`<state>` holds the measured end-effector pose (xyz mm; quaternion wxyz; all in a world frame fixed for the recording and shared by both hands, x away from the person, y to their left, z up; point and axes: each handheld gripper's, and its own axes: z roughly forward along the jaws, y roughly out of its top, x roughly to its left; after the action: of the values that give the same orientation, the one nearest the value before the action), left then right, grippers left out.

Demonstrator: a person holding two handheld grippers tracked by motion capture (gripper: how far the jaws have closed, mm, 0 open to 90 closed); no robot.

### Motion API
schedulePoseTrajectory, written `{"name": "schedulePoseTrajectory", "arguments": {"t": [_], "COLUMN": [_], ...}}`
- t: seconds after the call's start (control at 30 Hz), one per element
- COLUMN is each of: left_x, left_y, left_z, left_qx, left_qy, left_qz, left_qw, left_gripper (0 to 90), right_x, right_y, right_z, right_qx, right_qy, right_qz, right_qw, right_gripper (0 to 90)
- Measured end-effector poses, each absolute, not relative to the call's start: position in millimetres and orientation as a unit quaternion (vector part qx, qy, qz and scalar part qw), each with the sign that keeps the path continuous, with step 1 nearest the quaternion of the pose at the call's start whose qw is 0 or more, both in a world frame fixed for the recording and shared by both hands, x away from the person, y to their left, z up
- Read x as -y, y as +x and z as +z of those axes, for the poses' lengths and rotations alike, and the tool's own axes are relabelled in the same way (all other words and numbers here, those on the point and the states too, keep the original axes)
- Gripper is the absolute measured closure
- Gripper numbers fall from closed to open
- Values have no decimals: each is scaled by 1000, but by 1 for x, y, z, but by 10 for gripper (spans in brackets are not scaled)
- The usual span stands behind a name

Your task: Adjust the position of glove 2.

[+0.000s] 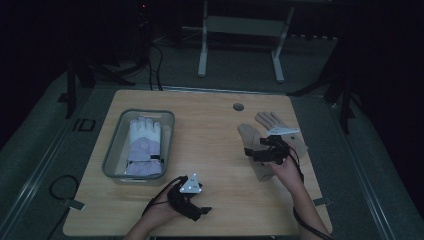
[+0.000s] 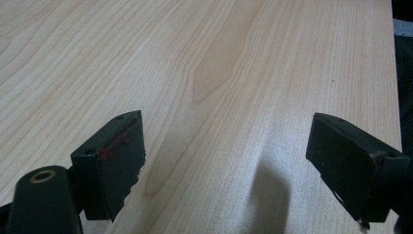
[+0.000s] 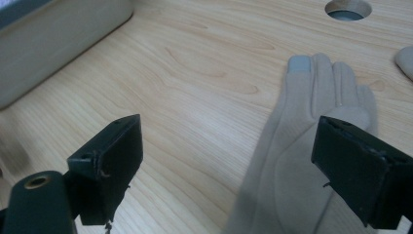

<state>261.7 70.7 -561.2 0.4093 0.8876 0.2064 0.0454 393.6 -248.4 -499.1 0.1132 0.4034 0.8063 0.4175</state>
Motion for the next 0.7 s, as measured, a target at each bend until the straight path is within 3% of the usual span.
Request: {"name": "schedulePoseTrajectory", "arguments": {"t": [0.3, 0.7], "left_x": [-70, -70], "left_y": [260, 261], "left_z": [-563, -565], "left_qx": [-200, -198], "left_qy": [893, 894], "left_qz": [48, 46], "left_qw": [401, 400], "left_gripper": [146, 146], "right_x": [267, 276], "right_y": [408, 420], "right_z": [-509, -526], "right_qx": [-820, -832], "right_qy": [394, 400], "right_qz": [383, 351], "right_qw": [161, 158], "right_gripper": [308, 357]}}
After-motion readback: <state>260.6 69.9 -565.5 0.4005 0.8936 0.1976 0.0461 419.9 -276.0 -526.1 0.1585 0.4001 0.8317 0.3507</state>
